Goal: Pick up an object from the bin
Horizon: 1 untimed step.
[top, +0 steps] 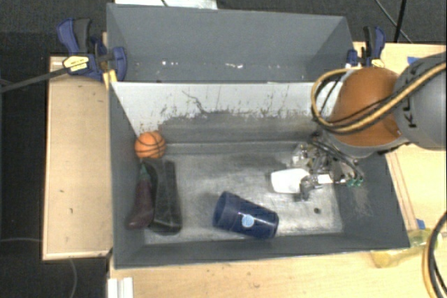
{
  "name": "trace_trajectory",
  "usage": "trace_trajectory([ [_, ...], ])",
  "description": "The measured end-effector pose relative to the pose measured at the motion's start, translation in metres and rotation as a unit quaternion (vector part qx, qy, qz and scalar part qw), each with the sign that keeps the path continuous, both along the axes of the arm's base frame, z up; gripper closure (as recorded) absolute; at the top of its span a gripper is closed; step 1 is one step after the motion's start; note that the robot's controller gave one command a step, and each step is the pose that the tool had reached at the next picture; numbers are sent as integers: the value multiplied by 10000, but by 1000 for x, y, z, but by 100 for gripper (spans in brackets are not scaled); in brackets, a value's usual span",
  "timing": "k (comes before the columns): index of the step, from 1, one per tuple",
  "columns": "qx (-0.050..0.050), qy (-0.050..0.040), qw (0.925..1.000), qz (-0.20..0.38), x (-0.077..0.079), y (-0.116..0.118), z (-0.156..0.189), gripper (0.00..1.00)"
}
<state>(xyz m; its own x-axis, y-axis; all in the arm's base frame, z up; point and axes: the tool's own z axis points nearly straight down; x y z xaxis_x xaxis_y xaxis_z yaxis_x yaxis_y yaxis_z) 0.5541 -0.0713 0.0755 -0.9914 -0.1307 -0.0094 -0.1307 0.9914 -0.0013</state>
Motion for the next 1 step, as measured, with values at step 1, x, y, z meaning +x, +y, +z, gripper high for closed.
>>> trace_trajectory([
  [1, 3, 25, 10000, -5, -1, 0, 4, 100],
])
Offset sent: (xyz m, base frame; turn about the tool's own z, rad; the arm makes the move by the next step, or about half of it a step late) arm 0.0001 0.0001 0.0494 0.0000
